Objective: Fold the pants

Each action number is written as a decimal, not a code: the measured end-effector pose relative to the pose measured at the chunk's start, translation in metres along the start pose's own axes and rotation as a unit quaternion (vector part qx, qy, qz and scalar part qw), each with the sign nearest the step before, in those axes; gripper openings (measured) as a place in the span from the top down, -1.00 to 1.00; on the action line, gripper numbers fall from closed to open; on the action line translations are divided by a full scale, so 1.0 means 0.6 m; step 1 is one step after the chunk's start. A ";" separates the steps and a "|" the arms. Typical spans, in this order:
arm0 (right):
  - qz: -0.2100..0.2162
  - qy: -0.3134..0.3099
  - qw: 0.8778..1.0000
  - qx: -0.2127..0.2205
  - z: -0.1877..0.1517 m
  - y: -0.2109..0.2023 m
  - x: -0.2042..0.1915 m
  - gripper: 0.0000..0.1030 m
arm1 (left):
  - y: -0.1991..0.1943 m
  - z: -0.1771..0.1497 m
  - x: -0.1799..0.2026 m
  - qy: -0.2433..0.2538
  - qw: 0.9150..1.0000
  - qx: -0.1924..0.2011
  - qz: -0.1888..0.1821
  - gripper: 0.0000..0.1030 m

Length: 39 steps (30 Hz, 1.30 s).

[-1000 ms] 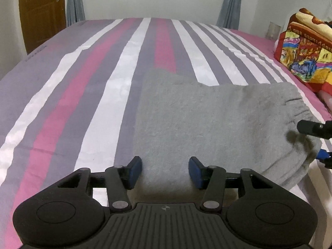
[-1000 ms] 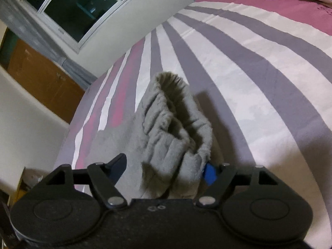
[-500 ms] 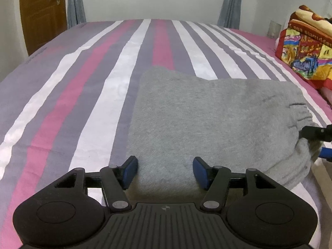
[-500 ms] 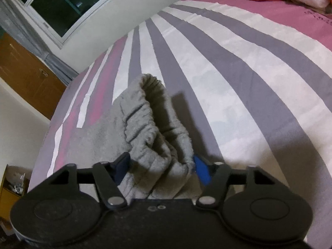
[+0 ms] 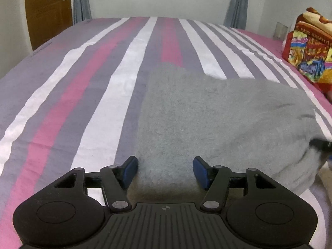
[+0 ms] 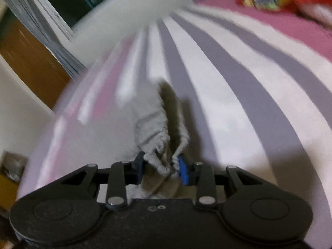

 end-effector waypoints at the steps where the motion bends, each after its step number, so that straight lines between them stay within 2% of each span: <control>1: 0.002 0.004 1.000 0.001 -0.003 -0.002 0.006 0.30 | 0.000 -0.001 0.000 -0.002 1.000 0.000 -0.001 -0.21; 3: -0.002 -0.003 1.000 0.009 0.004 -0.013 -0.001 0.22 | -0.001 -0.001 -0.003 -0.007 1.000 -0.001 -0.003 -0.21; 5: -0.006 -0.021 0.999 0.034 0.021 -0.033 -0.012 0.22 | -0.007 0.002 -0.005 -0.010 1.000 0.000 -0.005 -0.21; 7: -0.008 -0.052 0.997 0.061 0.040 -0.049 -0.034 0.22 | -0.013 0.006 -0.003 -0.004 1.000 0.004 -0.003 -0.21; 9: -0.003 -0.090 0.994 0.070 0.050 -0.052 -0.066 0.24 | -0.019 0.014 0.005 0.005 1.000 0.009 -0.004 -0.21; 14: -0.001 -0.150 0.987 0.059 0.055 -0.012 -0.119 0.26 | -0.031 0.036 0.036 0.012 0.999 0.019 -0.022 -0.21; 16: -0.023 -0.166 0.985 0.041 0.045 0.013 -0.112 0.29 | -0.019 0.032 0.043 0.020 1.000 0.007 -0.020 -0.21; 18: -0.041 -0.174 0.984 0.005 0.023 0.043 -0.081 0.29 | 0.004 0.015 0.044 0.035 0.999 -0.013 -0.014 -0.21; 19: -0.041 -0.179 0.983 0.002 0.016 0.048 -0.072 0.30 | 0.006 0.010 0.047 0.043 0.999 -0.009 -0.014 -0.21; 22: -0.032 -0.187 0.982 0.003 0.025 0.044 -0.074 0.32 | -0.001 0.023 0.051 0.047 0.999 -0.003 -0.015 -0.21; 25: -0.008 -0.178 0.984 0.033 0.057 0.032 -0.094 0.27 | -0.006 0.061 0.067 0.048 0.998 0.013 -0.028 -0.21; 28: -0.014 -0.211 0.976 0.046 0.091 0.052 -0.123 0.28 | 0.024 0.096 0.087 0.057 0.998 0.001 -0.036 -0.21; 32: -0.033 -0.211 0.975 0.055 0.127 0.087 -0.125 0.28 | 0.073 0.133 0.096 0.047 0.998 -0.011 -0.029 -0.21; 36: -0.078 -0.233 0.969 0.020 0.126 0.152 -0.096 0.28 | 0.127 0.150 0.099 0.051 0.998 -0.021 -0.011 -0.21; 39: -0.080 -0.225 0.971 0.017 0.120 0.175 -0.078 0.28 | 0.155 0.154 0.104 0.049 0.999 -0.024 0.000 -0.21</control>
Point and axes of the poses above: each gripper's, at about its wrist camera, not at the fingertips, and y roughly the way its jaws point, x to its right, z to its top, the point moved 8 cm from there along y, roughly the way its jaws point
